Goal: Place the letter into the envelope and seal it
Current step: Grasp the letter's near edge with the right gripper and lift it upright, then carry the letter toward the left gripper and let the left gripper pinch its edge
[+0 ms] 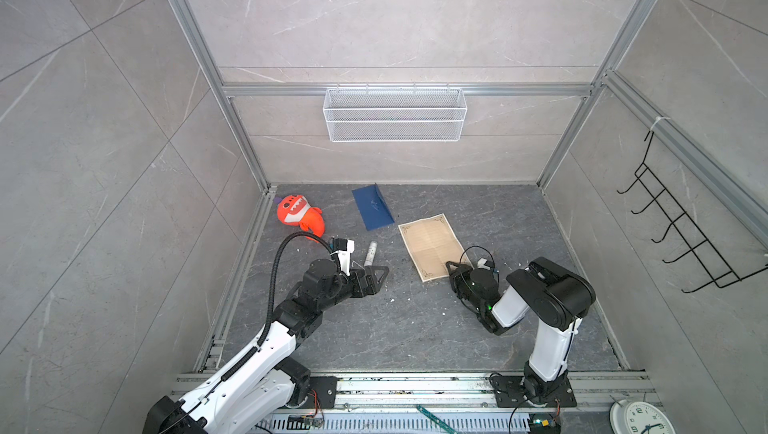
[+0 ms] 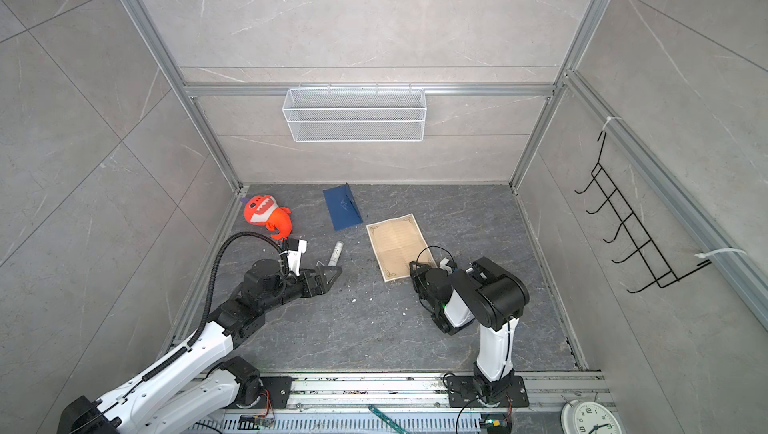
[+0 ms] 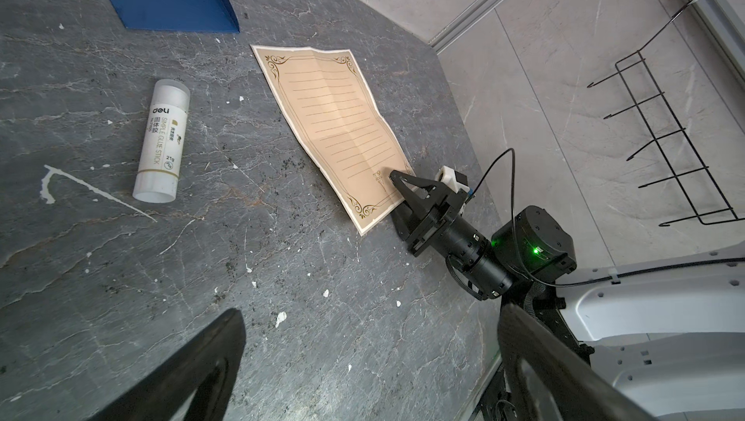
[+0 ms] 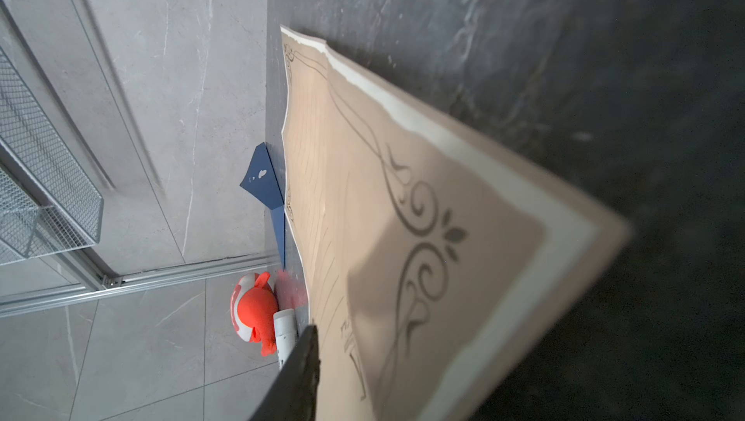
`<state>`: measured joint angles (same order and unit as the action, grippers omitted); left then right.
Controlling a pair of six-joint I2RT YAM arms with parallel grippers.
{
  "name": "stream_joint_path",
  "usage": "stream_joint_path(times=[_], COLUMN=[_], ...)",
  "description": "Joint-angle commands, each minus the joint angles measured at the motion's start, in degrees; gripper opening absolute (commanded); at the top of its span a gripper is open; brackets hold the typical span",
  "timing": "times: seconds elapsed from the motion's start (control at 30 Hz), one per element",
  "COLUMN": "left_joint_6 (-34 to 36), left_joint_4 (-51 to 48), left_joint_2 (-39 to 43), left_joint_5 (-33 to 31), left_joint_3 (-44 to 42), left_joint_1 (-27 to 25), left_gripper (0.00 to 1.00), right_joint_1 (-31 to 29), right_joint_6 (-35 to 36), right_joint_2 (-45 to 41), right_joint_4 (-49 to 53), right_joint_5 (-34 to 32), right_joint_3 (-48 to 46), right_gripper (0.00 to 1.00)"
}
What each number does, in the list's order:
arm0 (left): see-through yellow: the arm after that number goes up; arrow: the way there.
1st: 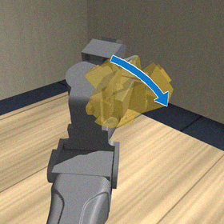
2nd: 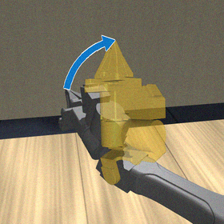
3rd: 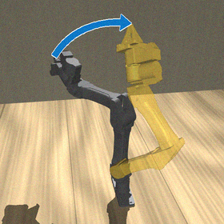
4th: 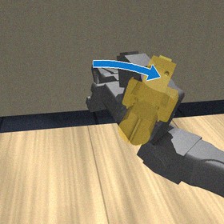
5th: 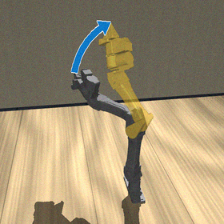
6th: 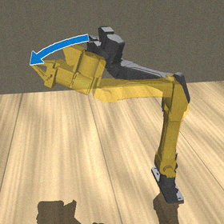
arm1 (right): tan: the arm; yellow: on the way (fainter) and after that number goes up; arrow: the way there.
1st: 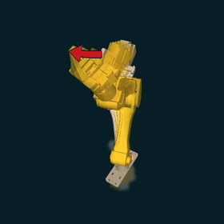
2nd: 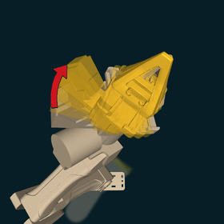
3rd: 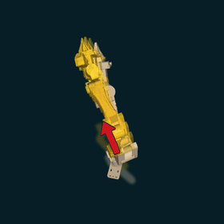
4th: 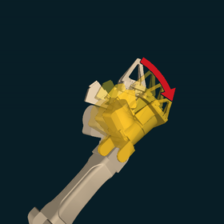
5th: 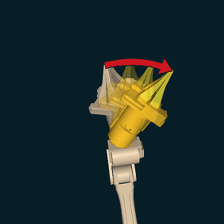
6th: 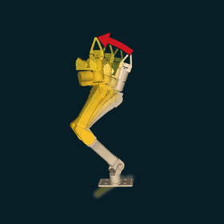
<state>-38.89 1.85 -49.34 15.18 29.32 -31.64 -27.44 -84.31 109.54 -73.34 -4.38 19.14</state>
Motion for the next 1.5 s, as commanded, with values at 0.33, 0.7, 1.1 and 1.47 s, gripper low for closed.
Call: stream_joint_path(times=[0.33,0.7,1.1,1.47], left_joint_6=[5.7,22.1,39.6,49.9], left_joint_4=[-5.3,-19.9,-17.3,-4.7], left_joint_2=[0.3,-3.5,-5.1,-7.8], left_joint_5=[0.5,0.1,3.6,6.6], left_joint_3=[6.8,26.0,29.9,24.1], left_joint_1=[-0.4,-0.3,-0.3,-0.4], left_gripper=[1.0,1.0,1.0,1.0], right_joint_1=[-0.2,-0.2,-0.4,-1.0], right_joint_6=[9.9,50.8,91.6,112.2], right_joint_2=[-12.0,-37.7,-37.1,-41.2], right_joint_4=[13.6,76.8,123.1,127.6], right_joint_5=[-0.6,3.0,12.2,7.6], right_joint_3=[2.9,33.0,62.9,64.0], right_gripper=[0.0,0.0,0.0,0.0])
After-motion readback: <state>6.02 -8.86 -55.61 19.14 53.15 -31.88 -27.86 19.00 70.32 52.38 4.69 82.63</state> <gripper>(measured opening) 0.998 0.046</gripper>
